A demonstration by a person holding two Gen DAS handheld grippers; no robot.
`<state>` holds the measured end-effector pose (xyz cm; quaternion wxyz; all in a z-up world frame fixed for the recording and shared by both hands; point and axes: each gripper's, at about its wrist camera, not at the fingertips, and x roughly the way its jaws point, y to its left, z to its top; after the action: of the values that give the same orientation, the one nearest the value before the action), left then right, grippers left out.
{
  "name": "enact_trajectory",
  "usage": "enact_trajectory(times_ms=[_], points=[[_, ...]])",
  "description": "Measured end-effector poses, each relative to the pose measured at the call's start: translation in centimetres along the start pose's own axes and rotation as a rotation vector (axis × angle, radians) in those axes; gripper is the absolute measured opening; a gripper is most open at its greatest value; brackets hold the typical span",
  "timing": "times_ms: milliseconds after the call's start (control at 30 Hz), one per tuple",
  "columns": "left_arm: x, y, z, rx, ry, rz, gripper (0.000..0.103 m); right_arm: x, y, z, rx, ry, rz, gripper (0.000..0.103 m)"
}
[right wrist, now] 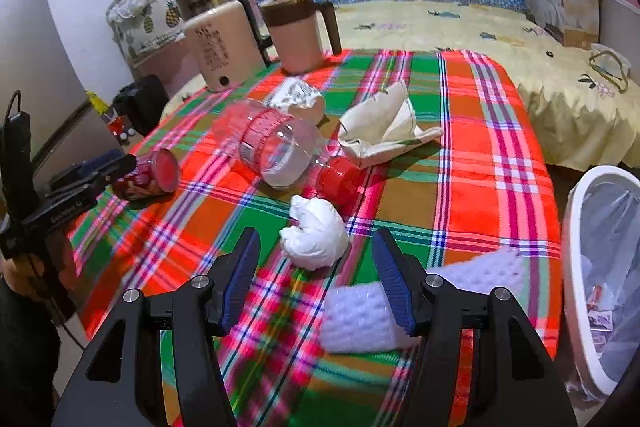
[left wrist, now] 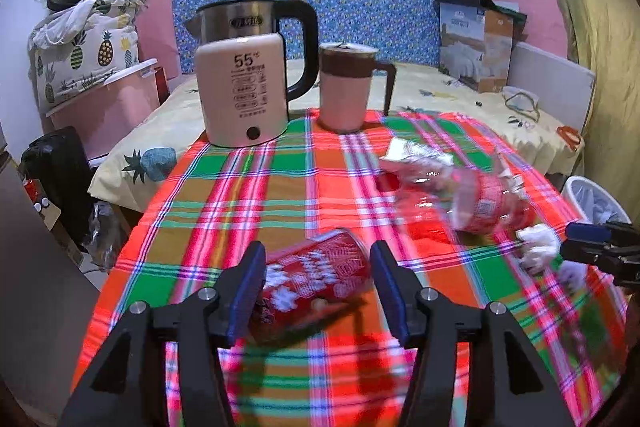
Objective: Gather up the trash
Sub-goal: 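Grasp the red milk can with the left tool while the right tool grasps the white tissue ball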
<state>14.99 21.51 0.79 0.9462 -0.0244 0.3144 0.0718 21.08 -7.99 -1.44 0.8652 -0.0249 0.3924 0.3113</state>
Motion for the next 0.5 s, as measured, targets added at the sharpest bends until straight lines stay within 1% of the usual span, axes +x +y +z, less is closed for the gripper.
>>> enact_trajectory(times_ms=[133,200,267,300,400,500], points=[[1.5,1.5,0.0,0.026,0.031,-0.047,0.068,1.1,0.1,0.0,-0.002,0.026,-0.020,0.060],[2.0,1.7,0.2,0.044,0.048,-0.079,0.069,1.5,0.1,0.1,0.000,0.034,-0.028,0.060],[2.2,1.6,0.0,0.087,0.076,-0.103,0.069,1.8,0.1,0.2,-0.002,0.044,-0.035,0.058],[2.2,1.5,-0.1,0.100,0.087,-0.109,0.069,1.8,0.1,0.2,-0.001,0.048,-0.037,0.056],[1.9,1.2,-0.5,0.109,0.105,-0.175,0.070,2.0,0.1,0.2,0.001,0.052,-0.045,0.049],[2.1,0.9,-0.9,0.111,0.126,-0.167,0.070,2.4,0.0,0.1,0.015,0.062,-0.051,0.044]])
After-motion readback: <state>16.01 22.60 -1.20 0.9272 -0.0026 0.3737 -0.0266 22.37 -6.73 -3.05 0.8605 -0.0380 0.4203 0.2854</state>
